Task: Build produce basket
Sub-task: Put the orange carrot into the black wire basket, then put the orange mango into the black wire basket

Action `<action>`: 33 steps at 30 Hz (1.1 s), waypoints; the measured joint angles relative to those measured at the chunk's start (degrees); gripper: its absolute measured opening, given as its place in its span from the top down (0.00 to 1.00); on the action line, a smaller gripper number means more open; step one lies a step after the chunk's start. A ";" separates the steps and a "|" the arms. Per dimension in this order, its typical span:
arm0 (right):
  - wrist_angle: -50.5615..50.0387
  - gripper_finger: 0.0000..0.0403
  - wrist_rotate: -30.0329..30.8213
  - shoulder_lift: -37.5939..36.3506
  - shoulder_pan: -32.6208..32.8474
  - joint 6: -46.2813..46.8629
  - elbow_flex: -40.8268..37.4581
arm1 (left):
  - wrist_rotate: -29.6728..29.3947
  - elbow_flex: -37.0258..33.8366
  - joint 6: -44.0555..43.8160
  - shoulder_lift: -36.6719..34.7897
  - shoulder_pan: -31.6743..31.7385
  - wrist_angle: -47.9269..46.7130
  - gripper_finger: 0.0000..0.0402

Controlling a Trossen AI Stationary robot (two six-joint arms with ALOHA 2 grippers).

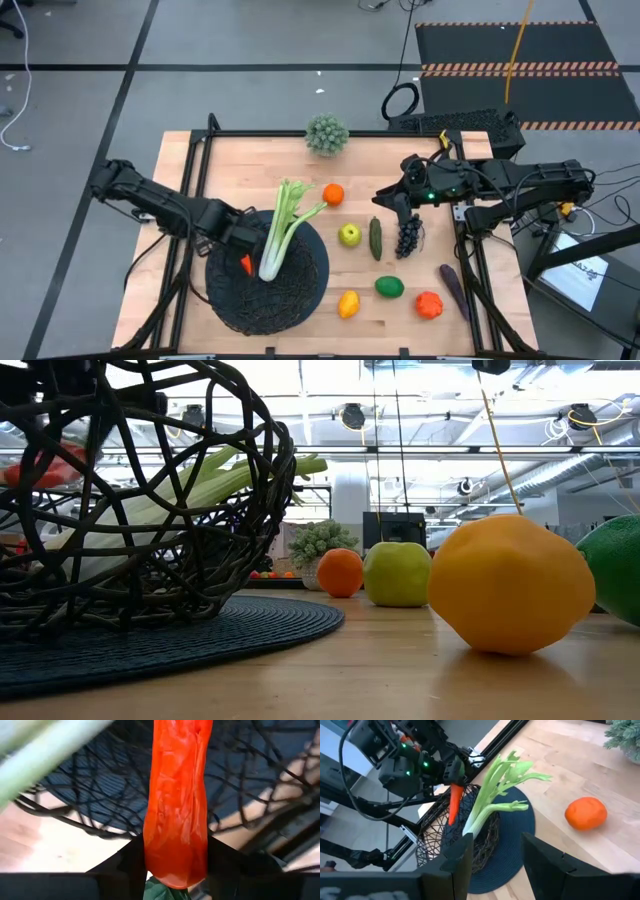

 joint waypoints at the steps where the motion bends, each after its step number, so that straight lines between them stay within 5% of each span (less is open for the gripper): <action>1: 0.01 0.62 0.00 0.00 0.00 0.00 0.00 | -0.56 0.00 -0.07 0.33 0.13 0.61 0.60; 9: 0.02 0.62 -0.03 0.00 0.00 -0.31 -0.01 | -4.49 0.00 -1.82 2.33 0.22 2.47 0.59; 23: -0.42 0.62 -0.50 0.00 0.75 0.28 0.00 | -11.19 1.21 -6.20 2.46 0.05 1.59 0.31; 33: -1.85 0.62 -0.50 0.00 3.72 3.53 0.00 | -16.52 11.91 -26.66 2.42 0.22 -8.03 0.41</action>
